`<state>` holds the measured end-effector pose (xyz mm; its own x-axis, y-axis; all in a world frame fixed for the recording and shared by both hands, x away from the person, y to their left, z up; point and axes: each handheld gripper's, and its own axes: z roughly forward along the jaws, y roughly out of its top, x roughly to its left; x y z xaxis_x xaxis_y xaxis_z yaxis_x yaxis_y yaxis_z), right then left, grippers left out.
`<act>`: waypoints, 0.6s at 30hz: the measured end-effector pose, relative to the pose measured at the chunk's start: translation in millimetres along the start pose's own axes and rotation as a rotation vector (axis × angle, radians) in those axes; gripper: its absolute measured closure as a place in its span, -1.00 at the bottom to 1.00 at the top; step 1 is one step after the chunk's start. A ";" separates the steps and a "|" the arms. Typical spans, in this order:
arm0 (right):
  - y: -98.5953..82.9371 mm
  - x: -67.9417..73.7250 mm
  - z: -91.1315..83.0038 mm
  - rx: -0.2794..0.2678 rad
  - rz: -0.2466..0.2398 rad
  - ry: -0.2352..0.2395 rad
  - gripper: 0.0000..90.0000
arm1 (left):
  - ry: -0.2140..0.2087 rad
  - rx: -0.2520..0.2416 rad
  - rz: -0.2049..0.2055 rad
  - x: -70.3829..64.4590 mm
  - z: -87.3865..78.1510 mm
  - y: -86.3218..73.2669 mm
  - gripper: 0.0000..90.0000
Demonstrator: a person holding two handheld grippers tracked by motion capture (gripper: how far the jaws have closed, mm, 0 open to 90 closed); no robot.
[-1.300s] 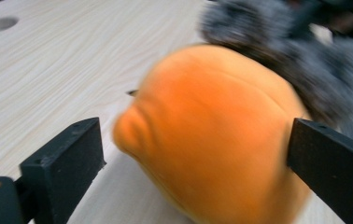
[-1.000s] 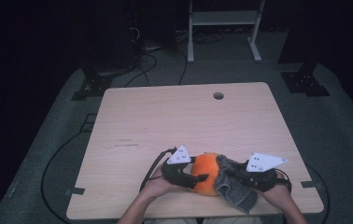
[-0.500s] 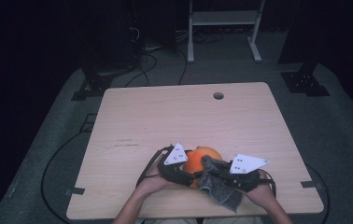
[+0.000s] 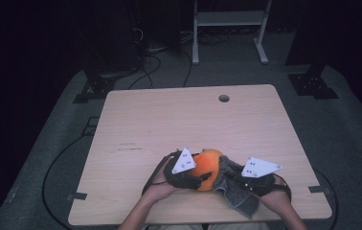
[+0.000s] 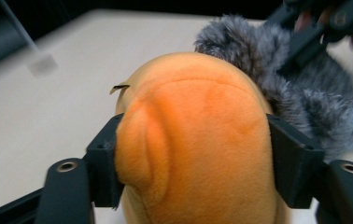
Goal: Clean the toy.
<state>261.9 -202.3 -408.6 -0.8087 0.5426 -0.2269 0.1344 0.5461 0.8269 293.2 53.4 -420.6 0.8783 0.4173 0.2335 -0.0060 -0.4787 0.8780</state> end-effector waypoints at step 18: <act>-25.9 -27.3 16.8 -0.052 0.190 0.067 0.72 | -0.169 0.038 -0.129 16.4 -10.1 -27.3 -0.32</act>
<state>290.2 -220.6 -432.5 -0.8083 0.5879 -0.0311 0.2596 0.4034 0.8774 303.0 81.1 -436.5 0.9384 0.3428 0.0436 0.1270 -0.4595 0.8791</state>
